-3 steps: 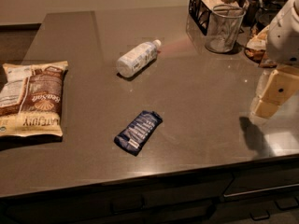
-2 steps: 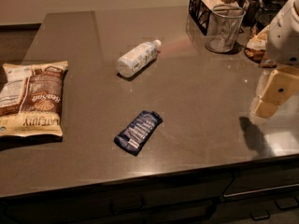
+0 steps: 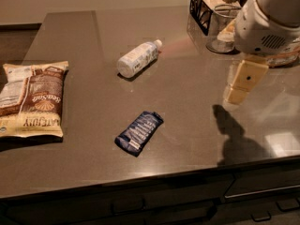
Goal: Move brown chip bag near blue plastic bottle
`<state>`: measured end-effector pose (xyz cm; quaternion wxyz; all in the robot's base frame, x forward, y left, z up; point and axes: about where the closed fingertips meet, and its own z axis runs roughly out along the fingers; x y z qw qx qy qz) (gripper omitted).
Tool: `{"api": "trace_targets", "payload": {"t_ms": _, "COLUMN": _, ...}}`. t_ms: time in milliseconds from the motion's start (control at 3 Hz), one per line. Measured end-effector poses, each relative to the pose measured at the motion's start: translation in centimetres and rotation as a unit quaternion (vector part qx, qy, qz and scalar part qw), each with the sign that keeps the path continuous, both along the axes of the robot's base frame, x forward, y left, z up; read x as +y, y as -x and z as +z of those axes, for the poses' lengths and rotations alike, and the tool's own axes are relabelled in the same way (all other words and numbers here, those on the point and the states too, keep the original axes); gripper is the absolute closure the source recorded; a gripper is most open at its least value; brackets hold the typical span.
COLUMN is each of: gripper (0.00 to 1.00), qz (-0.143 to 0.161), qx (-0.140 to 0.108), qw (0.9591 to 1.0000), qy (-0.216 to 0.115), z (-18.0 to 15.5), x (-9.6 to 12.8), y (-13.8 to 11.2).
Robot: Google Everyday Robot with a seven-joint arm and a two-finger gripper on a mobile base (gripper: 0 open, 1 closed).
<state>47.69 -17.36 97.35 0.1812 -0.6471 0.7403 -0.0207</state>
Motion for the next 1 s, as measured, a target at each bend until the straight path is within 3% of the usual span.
{"api": "trace_targets", "payload": {"t_ms": 667, "gripper": 0.0, "qz": 0.07, "qx": -0.002, "qw": 0.9967, "qy": -0.041, "z": -0.2, "x": 7.3, "y": -3.9}}
{"api": "trace_targets", "payload": {"t_ms": 1000, "gripper": 0.0, "qz": 0.122, "qx": -0.007, "qw": 0.9907, "qy": -0.059, "z": 0.0, "x": 13.1, "y": -5.0}}
